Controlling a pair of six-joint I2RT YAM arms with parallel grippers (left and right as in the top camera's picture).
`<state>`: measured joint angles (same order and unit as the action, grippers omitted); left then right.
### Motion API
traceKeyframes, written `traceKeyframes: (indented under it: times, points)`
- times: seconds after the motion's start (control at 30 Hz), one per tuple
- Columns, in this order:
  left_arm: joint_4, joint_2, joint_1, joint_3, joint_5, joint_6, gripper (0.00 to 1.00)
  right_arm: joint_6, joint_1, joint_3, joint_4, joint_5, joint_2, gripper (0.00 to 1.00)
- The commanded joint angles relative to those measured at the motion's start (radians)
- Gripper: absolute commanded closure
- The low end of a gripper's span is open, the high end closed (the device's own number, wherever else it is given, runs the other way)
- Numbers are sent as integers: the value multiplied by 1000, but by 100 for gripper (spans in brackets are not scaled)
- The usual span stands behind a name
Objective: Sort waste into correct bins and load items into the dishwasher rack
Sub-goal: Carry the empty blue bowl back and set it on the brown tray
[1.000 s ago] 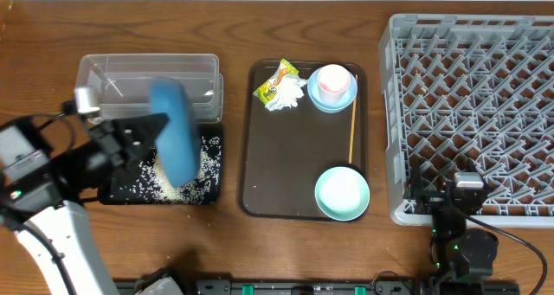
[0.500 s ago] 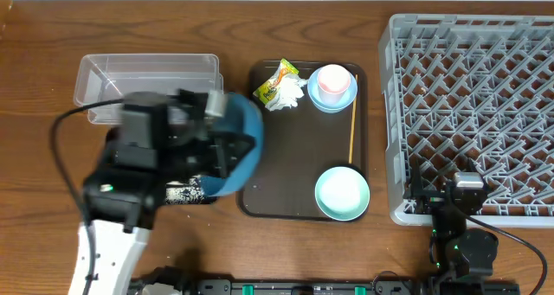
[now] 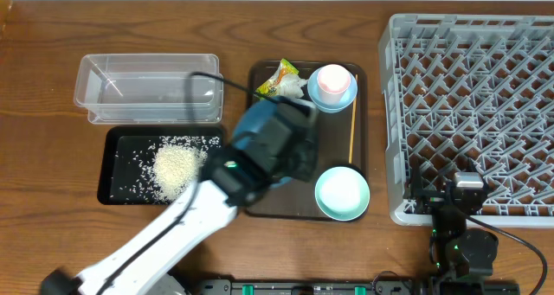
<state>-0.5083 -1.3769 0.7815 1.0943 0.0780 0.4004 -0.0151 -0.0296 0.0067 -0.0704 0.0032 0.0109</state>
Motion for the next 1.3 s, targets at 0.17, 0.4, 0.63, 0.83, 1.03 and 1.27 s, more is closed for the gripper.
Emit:
traceKeyframes:
  times: [0.17, 0.4, 0.63, 0.83, 1.03, 1.27]
  points:
    - [103, -175, 46, 19, -98, 53, 94, -9, -10, -1, -5, 3, -4, 1]
    - [106, -217, 51, 19, -86, 70, 91, -9, -10, -1, -5, 4, -4, 1]
    - [102, -214, 56, 19, -87, 72, 67, -9, -10, -1, -5, 3, -4, 1]
    - [98, -169, 53, 19, -91, 71, 59, -9, -10, -1, -5, 3, -4, 1]
    - [57, -27, -7, 19, -154, 58, 48, -9, -10, -1, -5, 3, -4, 1]
    - [-37, 183, -207, 19, -187, 58, 23, -9, -10, -1, -5, 3, -4, 1]
